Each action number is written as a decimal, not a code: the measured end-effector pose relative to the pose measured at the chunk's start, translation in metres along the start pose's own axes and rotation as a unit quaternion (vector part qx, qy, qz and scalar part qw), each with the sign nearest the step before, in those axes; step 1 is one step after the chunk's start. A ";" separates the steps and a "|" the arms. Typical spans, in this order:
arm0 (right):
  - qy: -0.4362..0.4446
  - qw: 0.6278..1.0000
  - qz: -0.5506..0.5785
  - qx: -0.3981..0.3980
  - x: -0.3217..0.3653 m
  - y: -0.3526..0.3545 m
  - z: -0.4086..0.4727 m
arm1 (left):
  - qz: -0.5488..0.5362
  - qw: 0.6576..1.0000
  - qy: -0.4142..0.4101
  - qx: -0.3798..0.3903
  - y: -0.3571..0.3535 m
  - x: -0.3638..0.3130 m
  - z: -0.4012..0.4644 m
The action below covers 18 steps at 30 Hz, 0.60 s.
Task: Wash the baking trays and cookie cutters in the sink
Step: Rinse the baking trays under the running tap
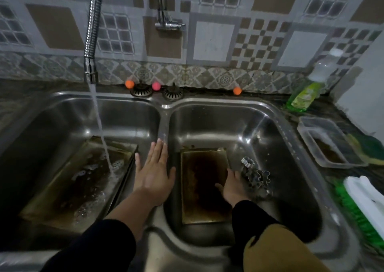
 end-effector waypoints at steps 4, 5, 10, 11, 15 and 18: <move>-0.010 0.998 -0.055 0.004 -0.001 -0.002 0.000 | -0.003 1.000 -0.005 -0.006 0.001 -0.001 0.000; -0.011 0.998 -0.057 0.009 0.000 -0.002 0.000 | -0.003 1.000 -0.005 -0.006 0.000 -0.001 0.001; 0.015 0.999 -0.028 -0.010 0.021 0.013 -0.007 | 0.001 1.000 -0.009 -0.004 -0.002 0.001 0.003; 0.027 0.999 -0.018 -0.018 0.028 0.017 -0.010 | -0.001 1.000 -0.011 0.000 -0.003 0.001 0.004; 0.063 0.997 0.004 -0.035 0.065 0.031 -0.030 | -0.004 0.999 -0.026 0.018 -0.004 -0.002 0.004; 0.096 0.995 -0.001 -0.041 0.105 0.038 -0.051 | -0.006 0.997 -0.059 0.046 -0.003 0.002 0.006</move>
Point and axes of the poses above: each hand's wrist, its own z-axis towards the middle knuckle, its own y-axis out of the back of the hand, x = y × z, the point moved 9 cm from there along z, towards the middle knuckle, and after that the axes turned 6 degrees about z, right-handed, at the moved point
